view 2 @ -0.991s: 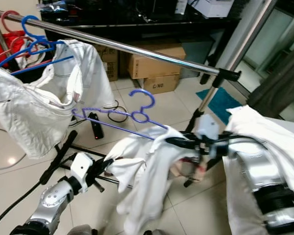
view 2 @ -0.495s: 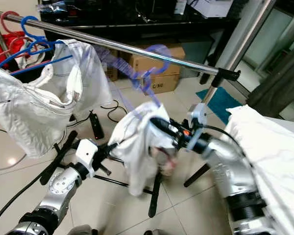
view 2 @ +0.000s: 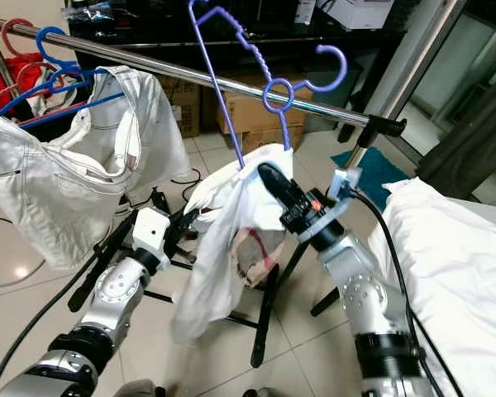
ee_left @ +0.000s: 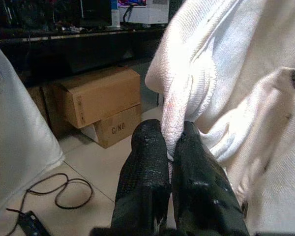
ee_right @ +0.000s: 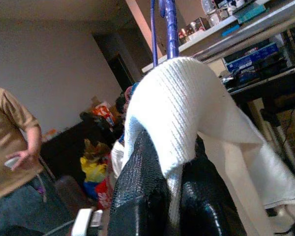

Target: Hang hanger

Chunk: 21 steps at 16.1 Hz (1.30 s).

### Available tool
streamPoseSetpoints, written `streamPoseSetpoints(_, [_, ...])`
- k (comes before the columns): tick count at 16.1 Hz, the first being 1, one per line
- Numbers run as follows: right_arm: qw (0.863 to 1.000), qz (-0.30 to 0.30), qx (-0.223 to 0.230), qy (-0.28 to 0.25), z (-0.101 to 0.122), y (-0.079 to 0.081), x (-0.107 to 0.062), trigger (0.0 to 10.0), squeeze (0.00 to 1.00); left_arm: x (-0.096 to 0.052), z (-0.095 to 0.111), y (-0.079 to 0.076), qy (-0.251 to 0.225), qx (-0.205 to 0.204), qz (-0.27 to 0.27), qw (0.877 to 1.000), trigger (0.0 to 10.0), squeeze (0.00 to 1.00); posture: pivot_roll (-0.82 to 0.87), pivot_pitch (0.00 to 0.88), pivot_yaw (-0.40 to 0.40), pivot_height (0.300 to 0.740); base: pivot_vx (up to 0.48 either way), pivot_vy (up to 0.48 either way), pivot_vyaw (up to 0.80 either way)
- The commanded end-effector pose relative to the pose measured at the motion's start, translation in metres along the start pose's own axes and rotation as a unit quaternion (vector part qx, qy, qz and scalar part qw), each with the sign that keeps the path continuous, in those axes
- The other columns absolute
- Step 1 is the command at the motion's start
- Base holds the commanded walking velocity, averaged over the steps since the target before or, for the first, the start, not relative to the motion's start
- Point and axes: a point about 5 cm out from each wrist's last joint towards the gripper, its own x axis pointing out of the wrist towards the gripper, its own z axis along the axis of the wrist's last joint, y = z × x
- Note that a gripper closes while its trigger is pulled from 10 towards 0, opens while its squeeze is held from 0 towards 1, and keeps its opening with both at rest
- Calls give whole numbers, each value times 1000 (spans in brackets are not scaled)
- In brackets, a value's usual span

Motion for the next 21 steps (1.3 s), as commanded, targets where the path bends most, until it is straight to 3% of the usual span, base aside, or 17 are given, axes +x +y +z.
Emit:
streamPoseSetpoints(1, [1000, 6, 2, -26, 11, 2, -5, 0, 0, 2, -2, -2, 9, -22, 3, 1000, 10000, 0, 96, 22, -91, 740, 0, 0, 0])
streamPoseSetpoints(4, [1000, 5, 6, -23, 7, 4, -8, 0, 0, 2, 0, 3, -2, -38, 31, 999, 10000, 0, 96, 21, -95, 740, 0, 0, 0])
streamPoseSetpoints(5, [1000, 5, 1, -11, 1, 7, -11, 0, 0, 5, 12, 8, -38, -48, 56, 997, 10000, 0, 96, 21, -98, 740, 0, 0, 0])
streamPoseSetpoints(7, [1000, 4, 1, -6, -2, 9, -15, 0, 0, 6, 21, 13, -65, -49, 75, 994, 10000, 0, 96, 22, -98, 740, 0, 0, 0])
streamPoseSetpoints(8, [1000, 3, 1, -4, -2, 10, -18, 0, 0, 7, 25, 15, -77, -49, 76, 993, 10000, 1000, 96, 22, -98, 740, 0, 0, 0])
streamPoseSetpoints(10, [1000, 2, -8, 13, -5, 12, -27, 0, 0, 10, 36, 15, -97, -21, 62, 993, 10000, 1000, 83, 29, -94, 740, 0, 0, 0])
streamPoseSetpoints(11, [999, -3, -26, 35, -8, 10, -34, 0, 0, 9, 38, 16, -100, -6, 66, 993, 10000, 0, 79, 30, -93, 740, 0, 0, 0])
streamPoseSetpoints(12, [998, -12, -35, 41, -8, 8, -37, 0, 0, 8, 38, 18, -100, 1, 72, 992, 10000, 0, 79, 30, -93, 740, 0, 0, 0])
streamPoseSetpoints(13, [995, -61, -68, 50, -6, -6, -41, 0, 0, 3, 34, 18, -89, 38, 67, 993, 10000, 0, 76, 30, -95, 740, 0, 0, 0])
streamPoseSetpoints(14, [989, -91, -96, 63, -5, -15, -43, 0, 0, 0, 32, 17, -87, 41, 62, 993, 10000, 0, 75, 29, -98, 740, 0, 0, 0])
streamPoseSetpoints(15, [981, -117, -130, 79, -4, -25, -44, 0, 0, -3, 29, 14, -86, 38, 47, 994, 10000, 1000, 78, 26, -102, 740, 0, 0, 0])
streamPoseSetpoints(19, [970, -94, -189, 118, 1, -27, -44, 0, 0, -6, 24, 0, -68, 66, -17, 995, 10000, 1000, 94, 21, -112, 740, 0, 0, 0])
streamPoseSetpoints(20, [966, -77, -208, 131, 4, -27, -46, 0, 0, -6, 25, -1, -68, 81, -30, 994, 10000, 0, 96, 20, -114, 740, 0, 0, 0])
streamPoseSetpoints(21, [964, -71, -217, 136, 6, -27, -48, 0, 0, -6, 26, -1, -68, 89, -37, 993, 10000, 0, 96, 20, -114, 740, 0, 0, 0])
